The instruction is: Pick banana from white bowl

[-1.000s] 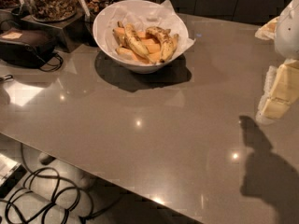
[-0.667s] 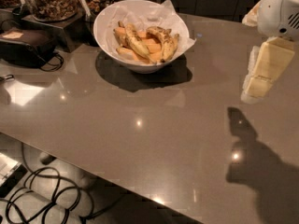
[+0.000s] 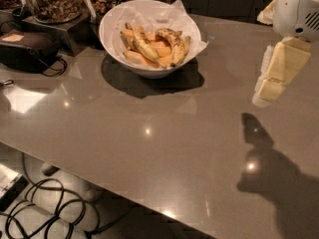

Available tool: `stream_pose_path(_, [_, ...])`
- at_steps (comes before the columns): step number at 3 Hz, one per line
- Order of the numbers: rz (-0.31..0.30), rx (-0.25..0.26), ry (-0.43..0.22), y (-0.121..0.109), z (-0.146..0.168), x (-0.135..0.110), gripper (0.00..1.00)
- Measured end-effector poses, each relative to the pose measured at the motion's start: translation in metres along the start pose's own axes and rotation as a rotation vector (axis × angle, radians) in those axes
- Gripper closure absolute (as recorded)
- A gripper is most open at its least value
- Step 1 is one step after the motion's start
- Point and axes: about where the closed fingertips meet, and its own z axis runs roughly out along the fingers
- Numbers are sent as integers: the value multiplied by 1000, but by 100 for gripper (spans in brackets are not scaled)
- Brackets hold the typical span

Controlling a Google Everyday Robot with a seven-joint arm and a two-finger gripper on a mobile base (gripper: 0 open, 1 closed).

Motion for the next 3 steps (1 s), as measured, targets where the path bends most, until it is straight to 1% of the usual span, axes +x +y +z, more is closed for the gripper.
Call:
stream_pose_path(1, [53,-33,14,-24,21,-20,0])
stream_pose_path(2, [76,-68,38,-48,42,-53,0])
stream_pose_path(3, [66,-58,18,-56,46,-68,0])
